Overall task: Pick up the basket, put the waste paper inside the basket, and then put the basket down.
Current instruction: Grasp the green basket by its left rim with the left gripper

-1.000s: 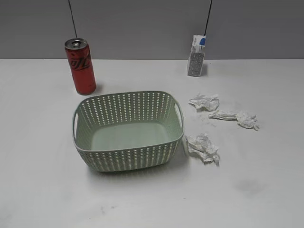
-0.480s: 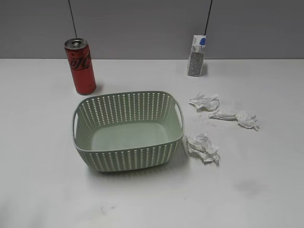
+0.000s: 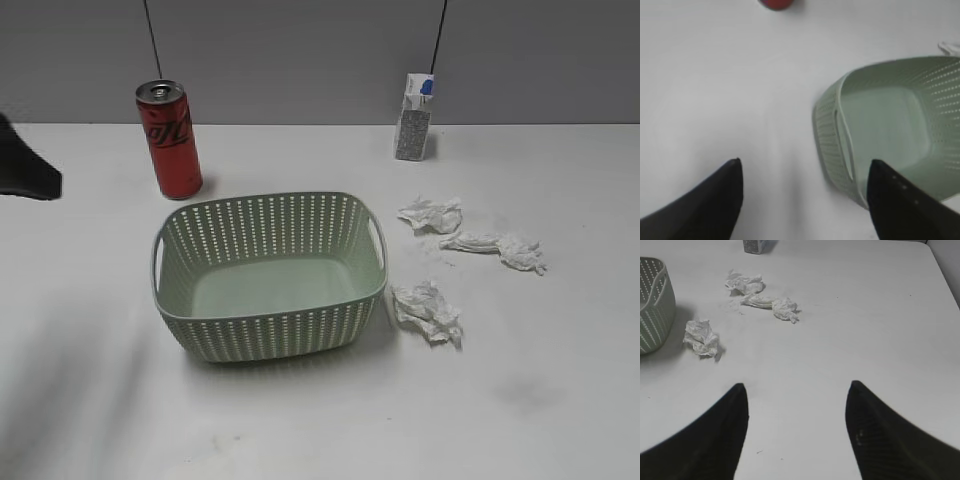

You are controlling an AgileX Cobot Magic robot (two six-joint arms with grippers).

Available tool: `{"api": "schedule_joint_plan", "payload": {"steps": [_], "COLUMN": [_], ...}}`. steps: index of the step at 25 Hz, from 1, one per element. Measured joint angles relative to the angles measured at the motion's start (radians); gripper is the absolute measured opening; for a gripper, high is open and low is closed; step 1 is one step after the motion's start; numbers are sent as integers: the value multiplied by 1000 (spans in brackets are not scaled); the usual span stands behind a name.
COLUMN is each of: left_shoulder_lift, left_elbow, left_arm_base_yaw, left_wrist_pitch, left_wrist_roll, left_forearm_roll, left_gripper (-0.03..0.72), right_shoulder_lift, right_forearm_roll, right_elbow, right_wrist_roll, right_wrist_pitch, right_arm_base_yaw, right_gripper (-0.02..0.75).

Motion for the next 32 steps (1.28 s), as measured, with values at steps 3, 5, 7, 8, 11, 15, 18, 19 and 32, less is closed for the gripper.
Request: {"api": "schedule_joint_plan", "payload": {"steps": [3,5,7,8,11,15,18,19,32], "left_shoulder_lift": [165,267,355,386,477,573,624,632,605], "left_elbow": [-100,-162,-224,-250,-299,-327,-330,-330,-333], "left_arm_base_yaw": [-64,-115,-169,-191,-255,-294,-295,-295,-295], "left_wrist_pitch": [53,75,80,80,82,81,81,81,96], "left_wrist_roll": [-13,-57,-138,-172,-267,-344,-365,-365,-373], "left_forearm_roll": [0,15,71,107,182,213,234,241,278], "left_gripper": [587,587,587,587,587,584,552,535,-1], "right_shoulder_lift": [0,0,0,0,0,0,0,0,1], "right_forearm_roll": [-1,-1,-1,-1,-2,-2,-2,-2,2], "right_elbow": [0,0,0,0,0,0,0,0,-7], "right_wrist_roll": [0,0,0,0,0,0,0,0,0], "right_wrist_pitch": [0,0,0,0,0,0,0,0,-11], "right_arm_base_yaw": [0,0,0,0,0,0,0,0,0], "right_gripper": [465,465,465,465,465,465,465,465,465]}}
